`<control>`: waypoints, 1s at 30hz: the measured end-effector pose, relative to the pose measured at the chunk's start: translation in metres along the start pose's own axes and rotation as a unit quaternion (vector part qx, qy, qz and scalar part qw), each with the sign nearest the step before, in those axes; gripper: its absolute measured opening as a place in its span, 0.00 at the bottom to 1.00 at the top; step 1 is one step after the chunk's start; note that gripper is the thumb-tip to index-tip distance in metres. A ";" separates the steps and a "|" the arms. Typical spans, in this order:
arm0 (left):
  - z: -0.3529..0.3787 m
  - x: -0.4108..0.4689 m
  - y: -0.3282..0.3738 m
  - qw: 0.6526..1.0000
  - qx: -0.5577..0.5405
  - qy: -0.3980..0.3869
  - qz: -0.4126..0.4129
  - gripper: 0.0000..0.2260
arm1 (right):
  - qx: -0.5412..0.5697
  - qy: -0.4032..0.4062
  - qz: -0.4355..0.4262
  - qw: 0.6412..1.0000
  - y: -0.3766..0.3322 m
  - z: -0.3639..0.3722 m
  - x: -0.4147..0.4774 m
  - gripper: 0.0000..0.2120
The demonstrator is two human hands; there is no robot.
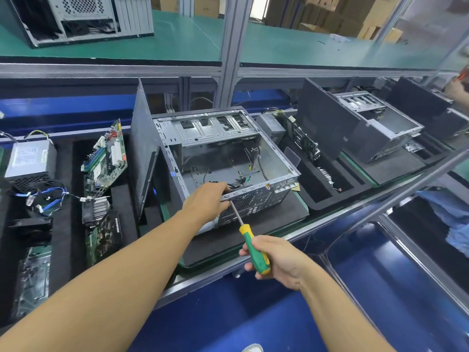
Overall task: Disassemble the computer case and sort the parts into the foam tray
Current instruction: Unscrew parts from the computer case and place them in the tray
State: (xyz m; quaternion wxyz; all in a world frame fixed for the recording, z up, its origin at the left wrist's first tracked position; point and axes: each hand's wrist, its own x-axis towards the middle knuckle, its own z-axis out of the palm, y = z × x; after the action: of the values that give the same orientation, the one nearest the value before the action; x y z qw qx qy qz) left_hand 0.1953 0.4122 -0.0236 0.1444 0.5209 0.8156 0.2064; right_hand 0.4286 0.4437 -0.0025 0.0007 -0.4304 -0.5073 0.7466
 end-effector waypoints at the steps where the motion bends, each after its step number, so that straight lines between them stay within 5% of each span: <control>1: 0.000 0.000 0.000 1.000 -0.002 0.000 0.001 0.15 | -0.040 0.025 -0.014 0.999 0.004 0.007 0.000 0.12; 4: 0.002 0.001 -0.001 1.000 0.002 0.004 -0.001 0.15 | -0.176 0.168 -0.117 0.963 0.018 0.022 0.001 0.10; 6: 0.003 0.001 -0.001 1.000 0.006 0.008 -0.002 0.15 | -0.285 0.276 -0.208 0.894 0.022 0.024 0.000 0.11; 8: 0.003 0.001 -0.002 1.000 0.005 0.008 -0.004 0.15 | -0.398 0.315 -0.227 0.831 0.022 0.025 0.000 0.12; 10: 0.002 0.000 -0.001 1.000 0.005 0.008 -0.005 0.14 | -0.454 0.311 -0.210 0.808 0.026 0.026 0.002 0.11; 11: 0.002 0.001 -0.002 1.000 0.004 0.009 -0.005 0.14 | -0.459 0.291 -0.194 0.817 0.028 0.026 0.004 0.12; 13: 0.002 0.000 -0.001 1.000 0.004 0.010 -0.001 0.14 | -0.373 0.213 -0.125 0.894 0.023 0.025 0.008 0.15; 15: 0.001 -0.001 0.000 1.000 0.003 0.008 0.003 0.14 | -0.138 0.127 -0.014 0.982 0.011 0.020 0.007 0.19; 16: 0.000 -0.002 0.000 1.000 0.002 0.007 0.003 0.14 | -0.028 0.065 0.041 0.997 0.007 0.015 0.006 0.22; 19: -0.001 -0.003 0.000 1.000 -0.002 0.005 0.005 0.13 | 0.202 -0.092 0.107 0.969 0.004 -0.002 0.000 0.26; 24: -0.002 -0.005 0.001 1.000 0.003 0.000 -0.003 0.15 | 0.397 -0.103 0.090 0.908 0.019 -0.003 0.002 0.18; 27: -0.004 -0.006 0.003 1.000 0.008 -0.002 -0.004 0.16 | 0.364 -0.111 0.091 0.920 0.021 0.000 0.002 0.14; 30: -0.004 -0.005 0.004 1.000 0.006 -0.004 -0.007 0.16 | 0.074 0.033 -0.020 0.996 0.019 0.002 -0.001 0.09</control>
State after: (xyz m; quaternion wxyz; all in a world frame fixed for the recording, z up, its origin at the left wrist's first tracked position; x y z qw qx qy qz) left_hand 0.1984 0.4078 -0.0181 0.1455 0.5171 0.8197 0.1987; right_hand 0.4363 0.4323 -0.0165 0.0642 -0.4438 -0.4584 0.7673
